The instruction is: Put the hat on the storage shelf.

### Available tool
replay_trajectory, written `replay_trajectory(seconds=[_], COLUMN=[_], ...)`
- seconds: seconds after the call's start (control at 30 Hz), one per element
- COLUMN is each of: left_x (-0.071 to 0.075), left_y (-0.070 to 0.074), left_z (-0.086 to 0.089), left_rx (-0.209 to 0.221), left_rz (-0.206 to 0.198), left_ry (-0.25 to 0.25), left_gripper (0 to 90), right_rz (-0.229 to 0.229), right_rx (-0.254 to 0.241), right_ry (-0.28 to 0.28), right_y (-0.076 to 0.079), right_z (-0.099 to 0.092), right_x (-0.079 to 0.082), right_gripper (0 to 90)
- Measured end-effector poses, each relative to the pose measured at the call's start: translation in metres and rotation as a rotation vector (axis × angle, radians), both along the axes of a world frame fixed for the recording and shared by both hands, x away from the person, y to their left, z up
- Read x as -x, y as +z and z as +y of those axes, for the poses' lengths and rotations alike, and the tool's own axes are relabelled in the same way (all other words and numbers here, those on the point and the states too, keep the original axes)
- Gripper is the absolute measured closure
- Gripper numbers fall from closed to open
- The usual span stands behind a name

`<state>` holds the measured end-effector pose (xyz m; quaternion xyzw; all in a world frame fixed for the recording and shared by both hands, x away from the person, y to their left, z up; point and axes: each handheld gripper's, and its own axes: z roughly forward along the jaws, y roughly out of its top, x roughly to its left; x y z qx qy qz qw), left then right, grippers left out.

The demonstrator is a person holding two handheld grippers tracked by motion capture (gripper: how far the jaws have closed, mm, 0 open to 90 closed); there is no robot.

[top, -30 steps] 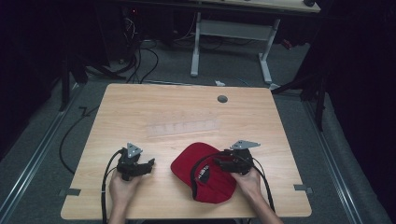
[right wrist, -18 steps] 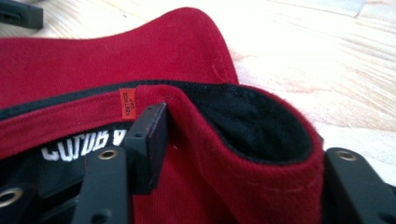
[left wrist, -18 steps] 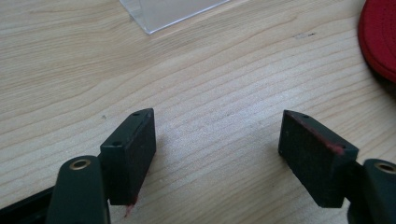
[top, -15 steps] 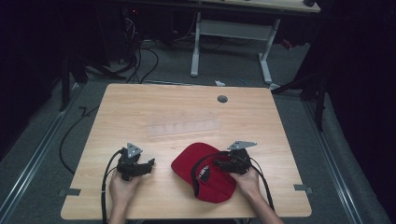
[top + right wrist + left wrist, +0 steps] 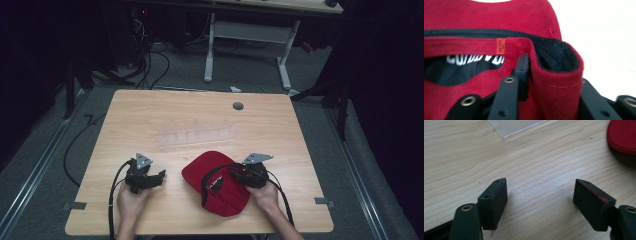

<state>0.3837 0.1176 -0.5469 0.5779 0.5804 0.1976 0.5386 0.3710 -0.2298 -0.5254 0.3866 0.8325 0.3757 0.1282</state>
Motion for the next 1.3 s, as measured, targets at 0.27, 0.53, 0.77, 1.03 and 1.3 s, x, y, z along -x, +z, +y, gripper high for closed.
replay_trajectory(seconds=[0.27, 0.53, 0.77, 1.03, 1.3], left_x=[0.000, -0.001, -0.002, -0.004, -0.003], left_y=[0.000, 0.000, 0.000, 0.000, 0.000], left_z=[0.000, 0.000, 0.000, 0.001, 0.000], left_rx=[0.001, 0.000, 0.001, 0.000, -0.002], left_rz=[0.000, 0.000, 0.000, 0.003, 0.002], left_ry=[0.005, 0.009, 0.018, 0.042, 0.045], left_gripper=[27.9, 27.8, 27.7, 25.6, 25.5], right_rz=[0.015, -0.005, -0.046, -0.058, -0.047], right_rx=[-0.007, -0.034, -0.064, -0.083, -0.107], right_ry=[0.021, 0.031, -0.002, -0.010, -0.013], right_y=[0.005, 0.016, 0.036, 0.051, 0.061], right_z=[-0.002, -0.004, -0.006, -0.007, -0.011], right_x=[0.002, 0.006, 0.010, 0.009, 0.007], right_gripper=[83.0, 84.2, 84.4, 84.5, 84.5])
